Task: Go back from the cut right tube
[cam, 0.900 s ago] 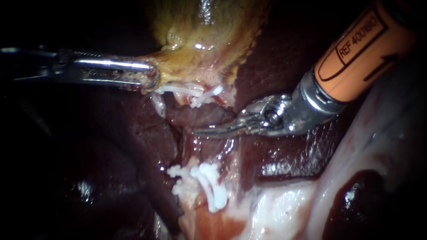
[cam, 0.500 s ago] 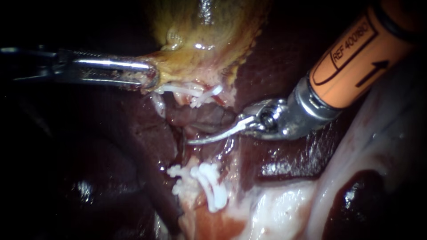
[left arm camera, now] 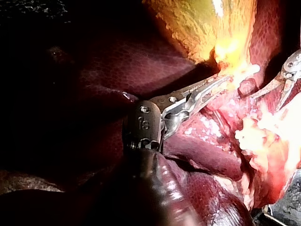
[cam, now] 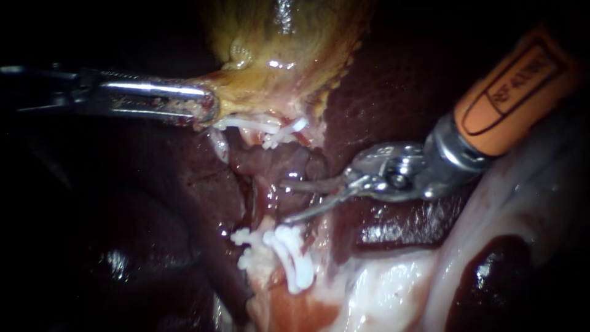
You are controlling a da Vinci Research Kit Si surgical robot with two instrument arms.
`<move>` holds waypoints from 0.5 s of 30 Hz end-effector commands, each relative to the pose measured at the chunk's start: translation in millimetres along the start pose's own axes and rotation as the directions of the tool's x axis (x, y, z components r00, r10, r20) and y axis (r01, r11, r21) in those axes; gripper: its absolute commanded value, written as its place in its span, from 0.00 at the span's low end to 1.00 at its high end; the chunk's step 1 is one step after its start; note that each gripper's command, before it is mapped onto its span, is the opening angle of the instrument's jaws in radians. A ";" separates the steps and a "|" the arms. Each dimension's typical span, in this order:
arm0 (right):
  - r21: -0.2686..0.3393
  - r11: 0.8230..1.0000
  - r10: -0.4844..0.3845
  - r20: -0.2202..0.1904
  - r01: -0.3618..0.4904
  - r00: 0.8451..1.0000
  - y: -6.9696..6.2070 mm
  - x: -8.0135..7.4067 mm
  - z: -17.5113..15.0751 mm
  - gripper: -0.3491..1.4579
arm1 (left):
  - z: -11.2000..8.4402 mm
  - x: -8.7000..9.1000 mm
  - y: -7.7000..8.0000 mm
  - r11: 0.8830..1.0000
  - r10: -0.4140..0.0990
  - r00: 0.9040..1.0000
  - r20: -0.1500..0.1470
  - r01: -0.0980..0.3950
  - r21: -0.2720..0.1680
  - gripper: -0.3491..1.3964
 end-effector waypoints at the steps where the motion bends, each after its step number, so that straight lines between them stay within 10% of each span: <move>1: -0.020 0.999 -0.048 0.027 0.049 0.998 0.1 -0.2 -1.1 0.98 | 0.0 -0.1 -0.1 1.000 0.000 1.000 0.000 0.000 -0.001 0.00; 15: -0.163 0.977 -0.109 0.179 0.139 0.978 0.1 -3.0 -9.2 0.99 | 0.4 -0.2 -0.3 1.000 0.001 1.000 -0.001 -0.001 0.000 0.00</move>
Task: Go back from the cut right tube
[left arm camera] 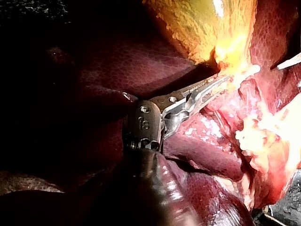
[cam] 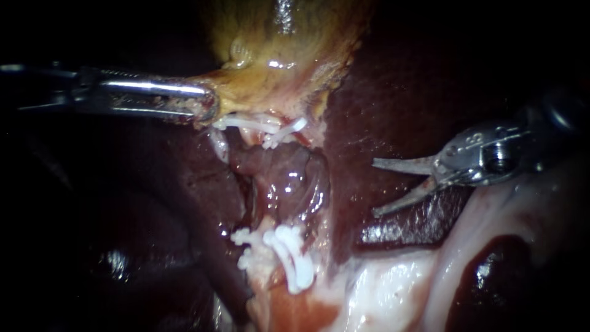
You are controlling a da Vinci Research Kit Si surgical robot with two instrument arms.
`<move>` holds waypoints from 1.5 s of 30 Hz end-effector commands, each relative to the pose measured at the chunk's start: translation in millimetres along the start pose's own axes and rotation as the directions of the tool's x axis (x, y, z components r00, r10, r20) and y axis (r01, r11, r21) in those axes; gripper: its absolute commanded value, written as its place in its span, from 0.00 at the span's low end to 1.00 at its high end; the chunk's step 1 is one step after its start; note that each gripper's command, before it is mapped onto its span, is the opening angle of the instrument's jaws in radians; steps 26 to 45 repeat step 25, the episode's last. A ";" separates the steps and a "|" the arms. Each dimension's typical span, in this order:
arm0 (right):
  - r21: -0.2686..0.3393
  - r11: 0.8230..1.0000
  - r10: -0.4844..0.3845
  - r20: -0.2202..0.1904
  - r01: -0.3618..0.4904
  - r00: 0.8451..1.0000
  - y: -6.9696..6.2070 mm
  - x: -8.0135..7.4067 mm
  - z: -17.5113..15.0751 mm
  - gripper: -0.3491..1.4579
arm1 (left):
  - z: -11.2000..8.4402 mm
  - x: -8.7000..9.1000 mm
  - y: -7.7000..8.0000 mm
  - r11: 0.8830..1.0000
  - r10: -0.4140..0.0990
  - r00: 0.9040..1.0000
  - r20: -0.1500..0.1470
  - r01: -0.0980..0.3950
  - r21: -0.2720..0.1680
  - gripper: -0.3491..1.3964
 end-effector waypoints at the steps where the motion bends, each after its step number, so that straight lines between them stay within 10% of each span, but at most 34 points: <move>1: -0.003 1.000 0.003 -0.001 -0.003 1.000 0.0 0.0 0.0 0.99 | 0.3 -0.1 -0.2 1.000 0.001 1.000 -0.001 -0.001 0.003 0.00; 15: -0.003 1.000 0.003 -0.001 -0.003 1.000 0.0 -0.1 0.0 0.99 | 4.6 -2.9 -2.5 1.000 0.021 1.000 -0.007 -0.021 0.010 0.00; 45: -0.003 1.000 0.003 -0.001 -0.003 1.000 0.0 -0.1 -0.1 0.99 | 4.6 -3.0 -2.6 1.000 0.021 1.000 -0.007 -0.021 0.010 0.00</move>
